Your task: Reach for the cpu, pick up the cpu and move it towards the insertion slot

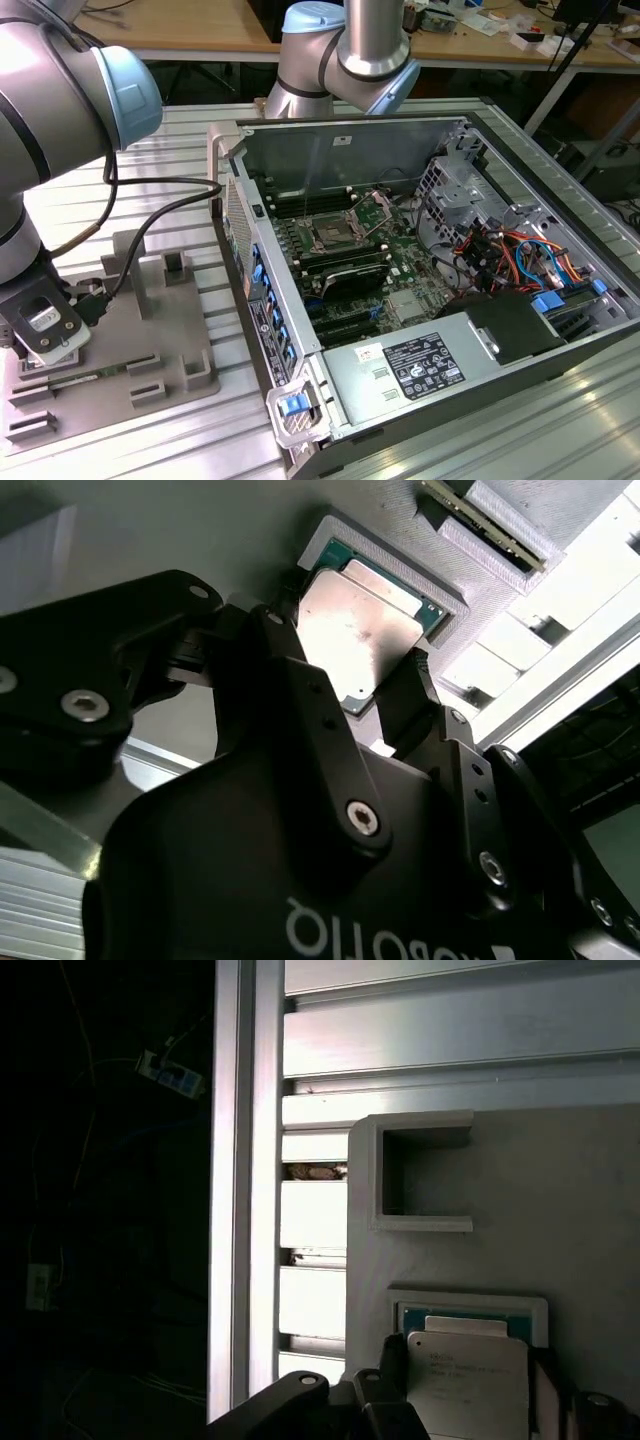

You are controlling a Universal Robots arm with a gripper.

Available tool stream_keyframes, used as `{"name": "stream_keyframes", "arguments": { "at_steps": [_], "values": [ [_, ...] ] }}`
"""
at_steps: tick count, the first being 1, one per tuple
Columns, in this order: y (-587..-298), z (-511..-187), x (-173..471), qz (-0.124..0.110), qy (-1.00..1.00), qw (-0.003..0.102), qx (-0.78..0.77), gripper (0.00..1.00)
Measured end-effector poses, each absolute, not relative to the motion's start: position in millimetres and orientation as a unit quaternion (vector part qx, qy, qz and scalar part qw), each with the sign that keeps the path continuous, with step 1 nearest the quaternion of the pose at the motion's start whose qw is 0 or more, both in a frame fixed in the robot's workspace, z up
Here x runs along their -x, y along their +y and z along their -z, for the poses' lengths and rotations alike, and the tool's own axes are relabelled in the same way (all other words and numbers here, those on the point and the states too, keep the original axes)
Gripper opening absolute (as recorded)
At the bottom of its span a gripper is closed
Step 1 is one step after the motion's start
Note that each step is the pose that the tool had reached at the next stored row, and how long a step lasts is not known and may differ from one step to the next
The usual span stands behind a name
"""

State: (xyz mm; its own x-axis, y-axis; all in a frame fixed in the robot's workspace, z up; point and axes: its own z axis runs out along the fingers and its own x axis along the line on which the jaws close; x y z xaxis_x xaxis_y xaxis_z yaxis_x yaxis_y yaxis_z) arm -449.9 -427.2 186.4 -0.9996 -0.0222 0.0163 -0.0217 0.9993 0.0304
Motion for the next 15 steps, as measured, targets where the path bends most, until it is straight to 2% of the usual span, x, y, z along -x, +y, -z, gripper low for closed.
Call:
{"name": "stream_keyframes", "arguments": {
  "at_steps": [1, 15],
  "values": [
    [-427, -186, 450, 0.015, -1.0, 0.008, -0.011, 0.55],
    [-427, -201, 449, 0.015, -1.0, 0.008, -0.009, 0.55]
  ]
}}
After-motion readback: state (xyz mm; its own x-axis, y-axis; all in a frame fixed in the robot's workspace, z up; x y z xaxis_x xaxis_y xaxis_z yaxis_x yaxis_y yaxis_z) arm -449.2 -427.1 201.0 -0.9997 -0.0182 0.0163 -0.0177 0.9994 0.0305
